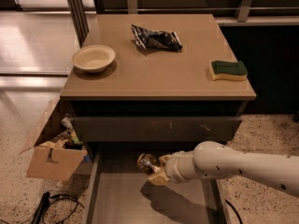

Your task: Place orange can into middle drawer

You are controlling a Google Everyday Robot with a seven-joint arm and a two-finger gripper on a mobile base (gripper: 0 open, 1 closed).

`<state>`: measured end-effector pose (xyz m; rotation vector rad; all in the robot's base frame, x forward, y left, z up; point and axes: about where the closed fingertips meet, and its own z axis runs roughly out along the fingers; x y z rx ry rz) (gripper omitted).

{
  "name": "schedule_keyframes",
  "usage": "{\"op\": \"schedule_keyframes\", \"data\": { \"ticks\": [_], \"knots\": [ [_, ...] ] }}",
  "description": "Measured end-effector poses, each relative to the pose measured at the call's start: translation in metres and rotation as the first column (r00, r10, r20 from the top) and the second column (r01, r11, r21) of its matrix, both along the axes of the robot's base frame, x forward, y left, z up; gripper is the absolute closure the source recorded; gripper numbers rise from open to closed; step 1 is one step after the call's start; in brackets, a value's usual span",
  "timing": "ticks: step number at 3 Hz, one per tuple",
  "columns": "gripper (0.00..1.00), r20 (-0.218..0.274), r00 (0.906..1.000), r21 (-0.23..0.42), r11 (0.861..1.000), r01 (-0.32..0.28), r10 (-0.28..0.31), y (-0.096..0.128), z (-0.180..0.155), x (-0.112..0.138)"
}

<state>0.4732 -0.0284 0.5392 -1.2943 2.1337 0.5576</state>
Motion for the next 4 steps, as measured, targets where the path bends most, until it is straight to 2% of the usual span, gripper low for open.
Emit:
{"op": "schedule_keyframes", "data": {
  "ticks": [2,4],
  "knots": [
    [1.0,-0.031,0.9993,0.052,0.998,0.023,-0.021,-0.007,-0.097,0.016],
    [1.0,-0.045,0.9988,0.058,0.998,0.023,-0.021,-0.004,-0.105,0.017]
  ]
}}
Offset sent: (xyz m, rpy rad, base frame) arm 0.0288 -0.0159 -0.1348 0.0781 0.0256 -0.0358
